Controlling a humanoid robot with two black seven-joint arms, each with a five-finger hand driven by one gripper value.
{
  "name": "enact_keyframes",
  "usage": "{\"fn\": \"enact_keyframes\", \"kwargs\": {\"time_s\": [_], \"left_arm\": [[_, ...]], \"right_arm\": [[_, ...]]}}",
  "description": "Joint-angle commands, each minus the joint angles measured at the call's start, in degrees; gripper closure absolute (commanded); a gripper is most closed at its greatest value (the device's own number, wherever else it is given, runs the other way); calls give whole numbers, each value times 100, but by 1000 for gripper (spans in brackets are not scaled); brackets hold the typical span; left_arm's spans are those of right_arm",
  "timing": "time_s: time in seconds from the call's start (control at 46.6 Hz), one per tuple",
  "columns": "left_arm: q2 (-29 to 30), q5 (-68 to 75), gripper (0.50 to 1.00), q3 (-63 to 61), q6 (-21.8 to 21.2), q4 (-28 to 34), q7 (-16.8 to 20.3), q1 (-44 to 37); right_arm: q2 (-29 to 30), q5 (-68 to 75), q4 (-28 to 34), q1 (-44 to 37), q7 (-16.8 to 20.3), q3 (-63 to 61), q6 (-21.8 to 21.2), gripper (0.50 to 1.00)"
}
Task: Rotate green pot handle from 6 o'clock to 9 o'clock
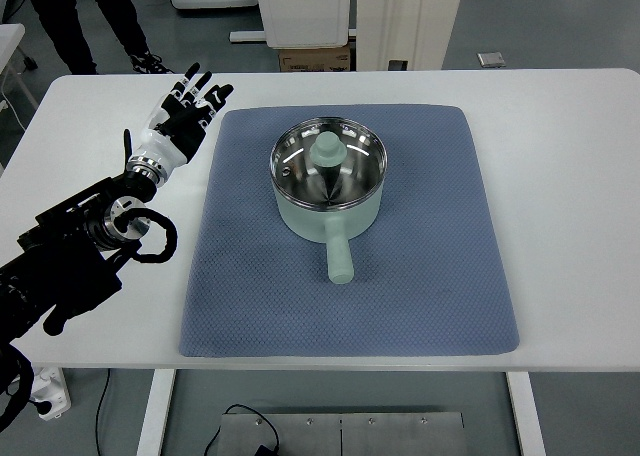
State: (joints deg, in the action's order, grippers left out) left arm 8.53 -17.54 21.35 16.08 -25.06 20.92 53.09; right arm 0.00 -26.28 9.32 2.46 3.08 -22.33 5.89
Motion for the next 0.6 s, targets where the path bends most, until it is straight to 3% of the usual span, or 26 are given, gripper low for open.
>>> {"fn": "enact_keyframes", "kwargs": {"time_s": [0.0,0.579], "left_arm": [[-1,5,500,0,18,1,-8,-18],[17,14,500,-8,0,1,-26,-36]], "right_arm": [[0,0,0,0,0,0,0,500],[0,0,0,0,0,0,0,500]]}}
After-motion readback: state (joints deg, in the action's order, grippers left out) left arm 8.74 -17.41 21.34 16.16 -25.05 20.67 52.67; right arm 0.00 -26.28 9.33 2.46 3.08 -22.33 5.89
